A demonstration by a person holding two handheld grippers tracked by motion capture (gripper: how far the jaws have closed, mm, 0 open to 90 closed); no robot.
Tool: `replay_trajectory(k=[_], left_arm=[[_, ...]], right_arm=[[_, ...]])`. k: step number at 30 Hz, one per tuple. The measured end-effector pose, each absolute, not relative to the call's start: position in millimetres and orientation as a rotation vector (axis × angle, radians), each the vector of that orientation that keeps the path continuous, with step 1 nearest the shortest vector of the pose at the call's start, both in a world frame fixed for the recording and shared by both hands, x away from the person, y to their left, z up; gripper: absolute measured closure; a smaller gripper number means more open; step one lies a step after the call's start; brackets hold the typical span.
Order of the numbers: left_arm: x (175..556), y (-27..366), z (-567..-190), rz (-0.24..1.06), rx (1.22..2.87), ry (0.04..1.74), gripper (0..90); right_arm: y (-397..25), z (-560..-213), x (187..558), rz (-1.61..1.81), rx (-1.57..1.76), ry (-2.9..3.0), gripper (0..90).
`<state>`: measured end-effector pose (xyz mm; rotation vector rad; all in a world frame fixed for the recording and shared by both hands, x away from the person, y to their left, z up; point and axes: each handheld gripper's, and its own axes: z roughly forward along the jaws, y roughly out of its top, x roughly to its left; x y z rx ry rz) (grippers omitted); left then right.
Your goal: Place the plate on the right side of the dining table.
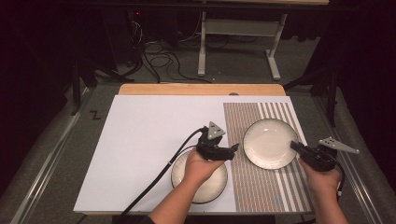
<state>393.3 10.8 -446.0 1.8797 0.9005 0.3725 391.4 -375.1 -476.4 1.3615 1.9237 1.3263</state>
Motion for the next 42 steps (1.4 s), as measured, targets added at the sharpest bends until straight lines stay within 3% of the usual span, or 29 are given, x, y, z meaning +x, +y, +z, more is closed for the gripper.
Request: replay_trajectory(k=[14,24,33,42], left_arm=[[362,85,-453,0.413,1.823,0.930,0.4],[331,145,-446,0.500,1.818,0.934,0.4],[318,194,-471,0.498,1.775,1.029,0.4],[317,199,-469,0.507,1.733,1.015,0.9]], right_arm=[[-374,-477,391,1.309,1.371,1.920,83.8],[-374,-478,394,1.297,1.391,1.921,83.1],[-376,-482,397,1.261,1.429,1.925,81.4],[-378,-488,406,1.228,1.493,1.939,79.0]])
